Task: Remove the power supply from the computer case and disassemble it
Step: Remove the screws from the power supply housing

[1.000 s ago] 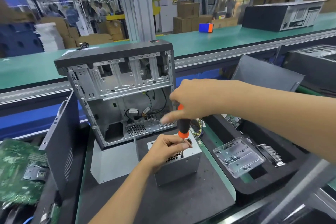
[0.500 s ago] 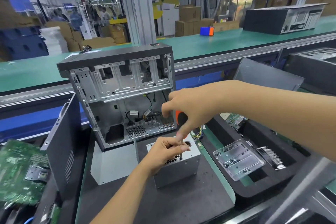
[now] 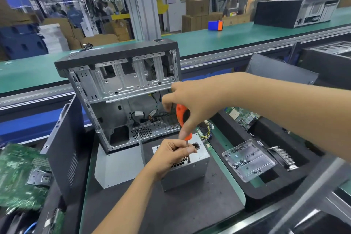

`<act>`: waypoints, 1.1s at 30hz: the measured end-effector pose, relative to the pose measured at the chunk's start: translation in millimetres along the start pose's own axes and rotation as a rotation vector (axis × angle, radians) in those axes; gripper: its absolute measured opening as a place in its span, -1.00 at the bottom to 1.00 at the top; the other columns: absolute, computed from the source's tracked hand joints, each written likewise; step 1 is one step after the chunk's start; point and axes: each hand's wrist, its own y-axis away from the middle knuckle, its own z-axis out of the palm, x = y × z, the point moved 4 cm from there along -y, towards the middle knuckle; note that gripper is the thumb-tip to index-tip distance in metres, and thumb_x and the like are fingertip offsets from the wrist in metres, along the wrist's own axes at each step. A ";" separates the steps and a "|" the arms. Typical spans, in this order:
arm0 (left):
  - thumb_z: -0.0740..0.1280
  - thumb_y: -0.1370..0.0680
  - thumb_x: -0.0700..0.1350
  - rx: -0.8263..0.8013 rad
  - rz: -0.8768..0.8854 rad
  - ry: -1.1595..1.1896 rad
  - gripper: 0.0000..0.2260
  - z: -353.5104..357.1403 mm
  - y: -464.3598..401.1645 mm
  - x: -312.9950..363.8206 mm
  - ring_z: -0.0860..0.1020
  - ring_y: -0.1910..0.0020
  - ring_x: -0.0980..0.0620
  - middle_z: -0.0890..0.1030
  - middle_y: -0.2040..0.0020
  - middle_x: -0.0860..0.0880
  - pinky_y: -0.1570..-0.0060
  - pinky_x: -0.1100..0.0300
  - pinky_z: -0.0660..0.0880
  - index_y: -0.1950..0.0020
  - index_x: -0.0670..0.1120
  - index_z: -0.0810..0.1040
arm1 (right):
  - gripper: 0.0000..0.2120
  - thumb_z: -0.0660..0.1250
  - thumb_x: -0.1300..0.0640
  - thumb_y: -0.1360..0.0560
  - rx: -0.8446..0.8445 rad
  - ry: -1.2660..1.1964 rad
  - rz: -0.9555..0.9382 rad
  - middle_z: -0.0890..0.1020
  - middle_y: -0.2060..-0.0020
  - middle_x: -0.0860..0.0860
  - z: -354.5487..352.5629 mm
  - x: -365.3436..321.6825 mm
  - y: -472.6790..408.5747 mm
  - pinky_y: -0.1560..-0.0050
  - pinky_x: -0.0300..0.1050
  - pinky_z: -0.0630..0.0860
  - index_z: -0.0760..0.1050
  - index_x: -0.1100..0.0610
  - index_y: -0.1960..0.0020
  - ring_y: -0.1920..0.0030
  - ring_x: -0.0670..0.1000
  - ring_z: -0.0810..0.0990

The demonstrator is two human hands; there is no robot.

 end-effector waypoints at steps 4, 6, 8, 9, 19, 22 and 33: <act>0.53 -0.37 0.16 0.025 -0.001 0.018 -0.67 -1.8 0.2 -0.8 0.15 0.40 0.04 0.38 0.20 -0.22 0.42 0.27 0.12 0.16 -0.10 0.70 | -0.35 0.05 -0.49 -0.41 0.130 0.143 0.179 0.48 0.36 0.04 -1.1 0.1 -1.5 0.46 -0.17 0.34 0.38 0.13 0.24 0.40 0.05 0.57; 0.53 -0.38 0.14 0.018 -0.001 0.022 -0.70 -2.1 0.0 -0.4 0.13 0.40 0.03 0.38 0.21 -0.21 0.43 0.26 0.11 0.16 -0.10 0.70 | -0.45 0.02 -0.34 -0.54 0.090 0.207 0.162 0.54 0.29 0.08 1.9 -0.4 -6.4 0.44 -0.16 0.31 0.38 0.14 0.22 0.31 0.10 0.60; 0.50 -0.41 0.09 -0.004 -0.006 0.026 -0.75 -1.8 -0.1 0.1 0.13 0.41 0.04 0.43 0.28 -0.15 0.43 0.28 0.11 0.15 -0.10 0.70 | -0.72 0.13 -0.08 -0.61 -0.023 0.171 0.068 0.57 0.12 0.08 3.4 -0.3 -8.1 0.42 -0.17 0.32 0.45 0.13 -0.03 0.19 0.10 0.61; 0.49 -0.42 0.05 -0.015 -0.007 0.024 -0.79 -1.4 0.1 0.2 0.14 0.42 0.06 0.48 0.33 -0.05 0.43 0.30 0.12 0.15 -0.09 0.70 | -0.84 0.20 0.06 -0.59 -0.083 0.106 0.014 0.54 0.06 0.05 2.0 0.3 -6.2 0.40 -0.17 0.32 0.43 0.07 -0.13 0.18 0.04 0.58; 0.46 -0.43 -0.04 0.008 -0.011 0.018 -0.87 -1.8 -0.9 3.1 0.18 0.44 0.10 0.36 0.26 -0.20 0.43 0.30 0.13 0.19 -0.10 0.69 | -0.36 0.08 -0.40 -0.49 0.011 0.175 0.242 0.45 0.71 0.01 -2.7 3.4 -3.0 0.48 -0.22 0.41 0.42 0.20 0.26 0.59 0.01 0.55; 0.48 -0.40 -0.01 0.001 -0.017 0.019 -0.85 -1.9 -1.6 1.9 0.21 0.45 0.14 0.40 0.23 -0.20 0.44 0.35 0.17 0.21 -0.09 0.69 | -0.82 0.19 0.02 -0.60 -0.044 0.149 0.051 0.54 0.23 0.01 -0.9 -0.6 -5.6 0.42 -0.19 0.35 0.44 0.13 -0.06 0.27 0.01 0.59; 0.47 -0.42 -0.01 -0.011 -0.017 0.039 -0.86 -4.0 -1.5 2.7 0.21 0.45 0.14 0.51 0.25 -0.09 0.43 0.36 0.18 0.20 -0.08 0.70 | -0.50 0.11 -0.30 -0.54 0.126 0.253 0.130 0.42 0.27 0.04 -3.6 -1.6 -11.5 0.45 -0.16 0.28 0.34 0.15 0.20 0.39 0.01 0.41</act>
